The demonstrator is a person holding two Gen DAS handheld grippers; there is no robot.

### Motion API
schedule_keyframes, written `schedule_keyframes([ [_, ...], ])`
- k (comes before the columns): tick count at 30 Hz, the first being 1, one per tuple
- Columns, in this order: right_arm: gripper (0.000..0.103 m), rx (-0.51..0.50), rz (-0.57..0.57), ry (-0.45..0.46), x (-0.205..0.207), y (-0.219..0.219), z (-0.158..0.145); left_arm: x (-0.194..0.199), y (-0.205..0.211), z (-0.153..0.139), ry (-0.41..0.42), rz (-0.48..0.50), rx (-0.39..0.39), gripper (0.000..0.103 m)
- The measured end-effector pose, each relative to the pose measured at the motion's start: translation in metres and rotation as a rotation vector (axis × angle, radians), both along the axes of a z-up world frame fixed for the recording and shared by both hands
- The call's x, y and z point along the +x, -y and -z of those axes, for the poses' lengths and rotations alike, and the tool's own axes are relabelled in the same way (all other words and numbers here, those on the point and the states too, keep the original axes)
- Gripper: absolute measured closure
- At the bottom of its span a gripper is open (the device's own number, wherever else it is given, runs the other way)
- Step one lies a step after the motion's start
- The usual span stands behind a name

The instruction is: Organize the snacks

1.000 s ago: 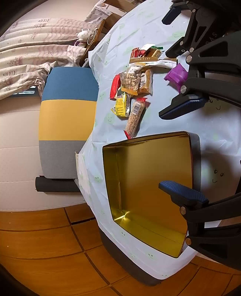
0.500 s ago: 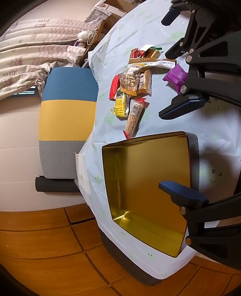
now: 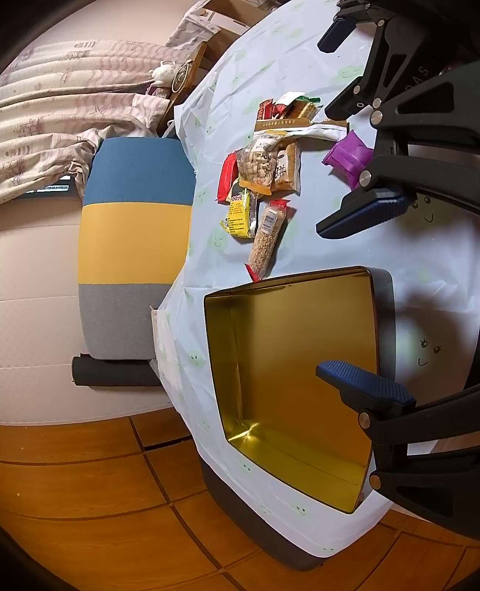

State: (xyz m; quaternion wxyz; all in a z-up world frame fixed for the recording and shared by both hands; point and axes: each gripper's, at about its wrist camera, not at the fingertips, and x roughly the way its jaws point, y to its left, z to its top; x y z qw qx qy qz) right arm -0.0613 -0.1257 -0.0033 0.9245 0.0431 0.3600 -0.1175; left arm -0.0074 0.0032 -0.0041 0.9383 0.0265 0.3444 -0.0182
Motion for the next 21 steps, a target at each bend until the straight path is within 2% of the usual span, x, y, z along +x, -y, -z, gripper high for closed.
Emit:
schedule_keyframes([
  [21,0.0,0.016,0.028,0.007,-0.001,0.012,0.001,0.0,0.006,0.002,-0.009,0.023,0.01,0.033],
])
